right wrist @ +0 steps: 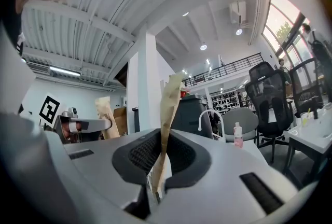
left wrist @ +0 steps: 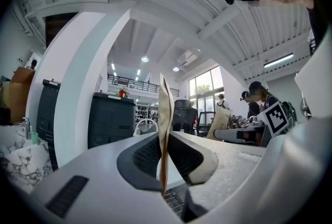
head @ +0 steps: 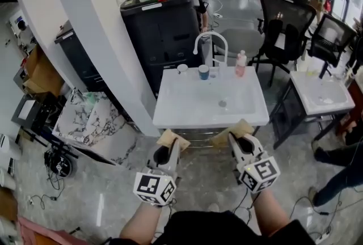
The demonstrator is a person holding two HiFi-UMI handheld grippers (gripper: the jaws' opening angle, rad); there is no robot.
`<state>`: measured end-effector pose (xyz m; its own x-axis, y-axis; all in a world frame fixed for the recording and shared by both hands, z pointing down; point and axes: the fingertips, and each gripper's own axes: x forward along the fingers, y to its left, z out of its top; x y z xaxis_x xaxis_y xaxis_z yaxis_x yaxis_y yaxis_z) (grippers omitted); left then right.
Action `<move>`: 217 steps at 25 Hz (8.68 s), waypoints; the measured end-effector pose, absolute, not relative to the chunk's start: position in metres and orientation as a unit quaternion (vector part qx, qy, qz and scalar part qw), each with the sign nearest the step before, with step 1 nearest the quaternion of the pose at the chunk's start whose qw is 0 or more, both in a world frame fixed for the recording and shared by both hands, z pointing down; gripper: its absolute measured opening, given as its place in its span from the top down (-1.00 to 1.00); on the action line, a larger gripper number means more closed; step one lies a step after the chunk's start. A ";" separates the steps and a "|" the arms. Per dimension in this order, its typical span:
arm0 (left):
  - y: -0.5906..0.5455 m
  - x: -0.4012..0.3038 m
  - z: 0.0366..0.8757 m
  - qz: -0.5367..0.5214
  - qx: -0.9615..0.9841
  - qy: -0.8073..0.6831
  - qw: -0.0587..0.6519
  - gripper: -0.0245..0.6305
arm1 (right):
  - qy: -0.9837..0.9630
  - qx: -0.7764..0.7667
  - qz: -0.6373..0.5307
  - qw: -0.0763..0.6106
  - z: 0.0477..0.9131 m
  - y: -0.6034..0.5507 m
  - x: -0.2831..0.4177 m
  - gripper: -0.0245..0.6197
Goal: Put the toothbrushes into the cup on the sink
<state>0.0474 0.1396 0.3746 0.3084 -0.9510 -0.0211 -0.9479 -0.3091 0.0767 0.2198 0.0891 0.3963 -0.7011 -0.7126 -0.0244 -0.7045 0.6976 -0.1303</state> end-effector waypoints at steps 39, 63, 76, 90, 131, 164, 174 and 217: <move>-0.096 -0.079 0.387 -0.045 0.832 -0.551 0.040 0.81 | 0.896 -0.439 -0.057 0.027 0.406 -0.133 0.108 0.85; -0.200 -0.177 0.397 -0.051 0.865 -0.495 0.059 0.81 | 0.866 -0.497 -0.051 0.018 0.403 -0.221 0.013 0.85; -0.213 -0.185 0.402 -0.053 0.864 -0.496 0.064 0.81 | 0.863 -0.506 -0.001 0.013 0.391 -0.233 0.012 0.85; -0.240 -0.133 0.405 -0.048 0.833 -0.547 0.064 0.81 | 0.876 -0.482 0.013 0.020 0.392 -0.306 0.068 0.85; -0.268 -0.110 0.440 -0.017 0.761 -0.643 0.085 0.81 | 0.873 -0.479 -0.034 -0.081 0.565 -0.515 0.068 0.85; -0.272 -0.136 0.442 -0.030 0.767 -0.635 0.094 0.81 | 0.874 -0.472 -0.049 -0.105 0.584 -0.511 0.055 0.49; -0.266 -0.139 0.425 -0.042 0.789 -0.608 0.081 0.81 | 0.863 -0.501 -0.027 -0.060 0.528 -0.487 0.063 0.50; -0.232 -0.137 0.368 -0.073 0.844 -0.531 0.029 0.81 | 0.895 -0.440 0.063 0.036 0.342 -0.252 0.015 0.93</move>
<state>-0.1366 -0.2318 0.3680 0.4253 -0.9004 -0.0913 -0.8920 -0.4341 0.1264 0.0154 -0.2522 0.3416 -0.6097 -0.7835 -0.1197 -0.7926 0.6043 0.0815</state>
